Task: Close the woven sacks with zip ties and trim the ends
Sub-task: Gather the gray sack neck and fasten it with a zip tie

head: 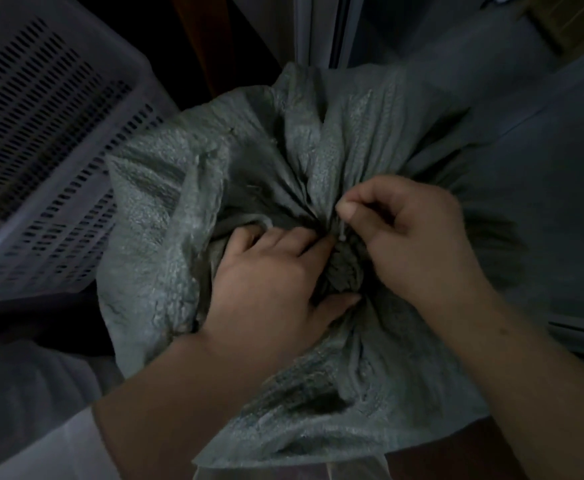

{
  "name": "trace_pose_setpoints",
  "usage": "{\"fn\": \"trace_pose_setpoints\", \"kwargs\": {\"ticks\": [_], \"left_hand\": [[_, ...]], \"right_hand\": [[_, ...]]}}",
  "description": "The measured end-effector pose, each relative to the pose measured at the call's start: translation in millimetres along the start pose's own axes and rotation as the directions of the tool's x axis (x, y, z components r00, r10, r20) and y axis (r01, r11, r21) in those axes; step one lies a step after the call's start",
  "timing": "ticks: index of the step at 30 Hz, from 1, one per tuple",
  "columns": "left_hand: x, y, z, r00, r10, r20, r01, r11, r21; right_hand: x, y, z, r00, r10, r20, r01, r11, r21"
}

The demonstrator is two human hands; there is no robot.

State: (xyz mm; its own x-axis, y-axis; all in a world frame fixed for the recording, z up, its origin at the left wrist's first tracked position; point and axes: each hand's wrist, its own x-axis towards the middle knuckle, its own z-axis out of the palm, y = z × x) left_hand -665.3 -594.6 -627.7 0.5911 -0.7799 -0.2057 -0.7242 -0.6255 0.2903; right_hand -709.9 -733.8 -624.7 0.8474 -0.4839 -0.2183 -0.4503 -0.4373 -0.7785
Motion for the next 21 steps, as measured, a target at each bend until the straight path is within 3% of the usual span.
{"fn": "trace_pose_setpoints", "kwargs": {"ticks": [1,3,5,10,15,18,21], "left_hand": [[2,1,-1,0.999,-0.031,-0.008,0.031,0.999,-0.028],[6,7,-4,0.995,-0.092,-0.038,0.089,0.993,-0.072],[9,14,-6,0.988,-0.132,-0.076,0.124,0.987,-0.101],[16,8,3,0.987,-0.045,-0.156,0.043,0.999,-0.015],[35,5,9,0.993,0.000,-0.122,-0.006,0.999,-0.048],[34,7,11,0.993,0.027,-0.113,-0.036,0.996,-0.077],[24,9,8,0.983,0.014,-0.181,-0.038,0.990,-0.133]], "right_hand": [[0,-2,0,0.997,0.070,0.022,-0.073,0.981,0.180],[-1,-8,-6,0.968,0.230,0.102,-0.247,0.792,0.558],[1,-13,-12,0.928,0.317,0.196,-0.355,0.595,0.721],[-5,-21,-8,0.847,0.464,0.259,-0.466,0.414,0.782],[-31,-23,-8,0.794,0.588,0.152,-0.426,0.362,0.829],[-42,-20,-8,0.788,0.593,0.164,-0.399,0.291,0.869],[-35,-16,-16,0.833,0.519,0.190,-0.361,0.250,0.898]]}}
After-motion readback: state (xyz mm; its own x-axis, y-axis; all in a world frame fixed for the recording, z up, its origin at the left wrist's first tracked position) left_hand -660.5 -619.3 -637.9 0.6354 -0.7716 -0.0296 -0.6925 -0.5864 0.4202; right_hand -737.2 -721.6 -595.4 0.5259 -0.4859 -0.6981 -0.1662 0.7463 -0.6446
